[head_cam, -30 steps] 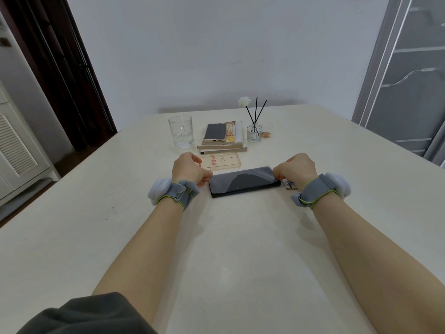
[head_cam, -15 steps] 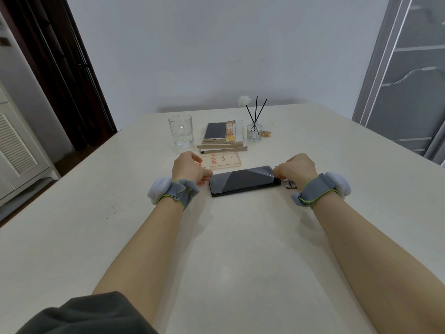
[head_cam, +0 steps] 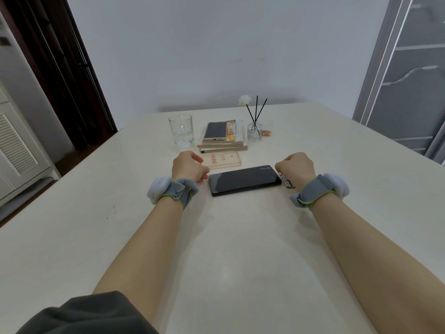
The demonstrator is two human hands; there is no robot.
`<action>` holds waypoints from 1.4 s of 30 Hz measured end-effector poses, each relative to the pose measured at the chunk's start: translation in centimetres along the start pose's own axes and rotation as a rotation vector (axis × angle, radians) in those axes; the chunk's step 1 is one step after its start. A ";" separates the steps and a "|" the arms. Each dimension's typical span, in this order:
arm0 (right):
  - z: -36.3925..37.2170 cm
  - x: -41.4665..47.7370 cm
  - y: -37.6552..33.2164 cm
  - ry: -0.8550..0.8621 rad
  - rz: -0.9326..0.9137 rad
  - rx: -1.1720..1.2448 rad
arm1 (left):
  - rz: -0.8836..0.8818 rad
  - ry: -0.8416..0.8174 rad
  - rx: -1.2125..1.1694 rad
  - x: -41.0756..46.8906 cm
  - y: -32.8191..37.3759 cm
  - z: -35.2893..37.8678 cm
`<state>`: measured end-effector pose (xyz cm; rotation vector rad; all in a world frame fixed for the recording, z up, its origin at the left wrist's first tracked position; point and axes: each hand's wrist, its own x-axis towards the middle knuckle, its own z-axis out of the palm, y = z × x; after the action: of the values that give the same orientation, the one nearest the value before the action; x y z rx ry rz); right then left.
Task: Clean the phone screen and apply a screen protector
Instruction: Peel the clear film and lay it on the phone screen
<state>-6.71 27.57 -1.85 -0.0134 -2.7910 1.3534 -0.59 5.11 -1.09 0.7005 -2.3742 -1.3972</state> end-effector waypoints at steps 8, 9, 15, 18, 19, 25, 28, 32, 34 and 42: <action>0.4 -0.4 -0.6 0.010 -0.022 0.028 | -0.039 -0.055 -0.003 -0.3 0.3 0.1; 0.5 -0.4 -0.5 0.019 -0.034 0.041 | -0.047 -0.063 -0.002 -0.4 0.3 0.1; 0.7 -0.2 -0.5 0.055 -0.029 0.057 | -0.059 -0.072 0.007 -0.2 0.3 0.1; 0.7 -0.1 -0.3 0.058 0.006 0.100 | -0.048 -0.052 0.042 0.0 0.1 0.1; 0.7 0.0 -0.3 0.059 0.017 0.123 | -0.042 -0.038 0.055 0.1 0.1 0.2; 0.9 0.1 -0.2 0.052 0.048 0.177 | -0.023 -0.016 0.096 0.3 0.0 0.4; 1.0 0.1 -0.2 0.061 0.050 0.177 | 0.000 -0.030 0.140 0.3 0.0 0.5; 1.0 0.0 -0.2 0.066 0.061 0.180 | 0.109 -0.102 0.259 0.1 0.0 0.8; 1.0 0.0 -0.2 0.059 0.063 0.193 | 0.240 -0.174 0.364 -0.3 0.3 1.1; 0.8 0.0 -0.1 0.038 0.047 0.233 | 0.478 -0.515 0.513 -1.6 0.6 3.1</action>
<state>-6.72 26.84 -2.26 -0.0960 -2.6000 1.6622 -0.91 8.49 -2.12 -0.1731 -3.0632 -0.8331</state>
